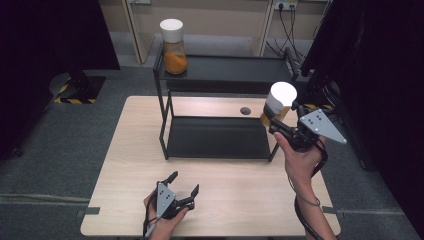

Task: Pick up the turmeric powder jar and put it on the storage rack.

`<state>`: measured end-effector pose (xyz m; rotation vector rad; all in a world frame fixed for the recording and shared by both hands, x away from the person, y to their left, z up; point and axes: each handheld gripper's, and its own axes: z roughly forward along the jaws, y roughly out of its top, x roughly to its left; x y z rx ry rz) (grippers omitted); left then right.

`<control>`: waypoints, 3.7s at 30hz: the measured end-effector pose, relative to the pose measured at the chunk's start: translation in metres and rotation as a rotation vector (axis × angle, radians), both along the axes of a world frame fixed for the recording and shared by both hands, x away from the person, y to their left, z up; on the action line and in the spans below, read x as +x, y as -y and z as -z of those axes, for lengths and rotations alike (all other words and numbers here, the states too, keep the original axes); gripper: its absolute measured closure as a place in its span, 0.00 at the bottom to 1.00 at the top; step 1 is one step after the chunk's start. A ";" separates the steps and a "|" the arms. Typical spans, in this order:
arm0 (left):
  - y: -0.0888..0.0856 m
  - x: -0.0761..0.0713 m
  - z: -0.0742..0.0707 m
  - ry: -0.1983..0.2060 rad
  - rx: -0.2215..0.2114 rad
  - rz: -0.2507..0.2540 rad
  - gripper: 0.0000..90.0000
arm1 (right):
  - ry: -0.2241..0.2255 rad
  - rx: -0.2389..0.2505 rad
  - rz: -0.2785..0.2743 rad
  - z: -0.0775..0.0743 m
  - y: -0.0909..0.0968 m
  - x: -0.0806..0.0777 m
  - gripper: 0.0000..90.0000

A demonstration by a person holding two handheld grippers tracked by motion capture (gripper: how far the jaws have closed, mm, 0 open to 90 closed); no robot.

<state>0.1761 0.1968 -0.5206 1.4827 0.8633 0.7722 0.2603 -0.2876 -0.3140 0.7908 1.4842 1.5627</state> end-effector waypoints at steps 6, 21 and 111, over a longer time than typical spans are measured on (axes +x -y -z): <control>0.000 0.000 0.000 0.000 -0.001 -0.001 0.15 | 0.000 0.002 0.001 -0.006 -0.002 0.005 0.35; 0.000 0.000 0.000 -0.003 -0.002 0.001 0.15 | 0.006 -0.001 0.007 -0.022 -0.008 0.017 0.34; -0.003 0.001 0.001 -0.003 -0.016 0.006 0.15 | -0.109 0.037 0.160 -0.087 -0.065 0.124 0.34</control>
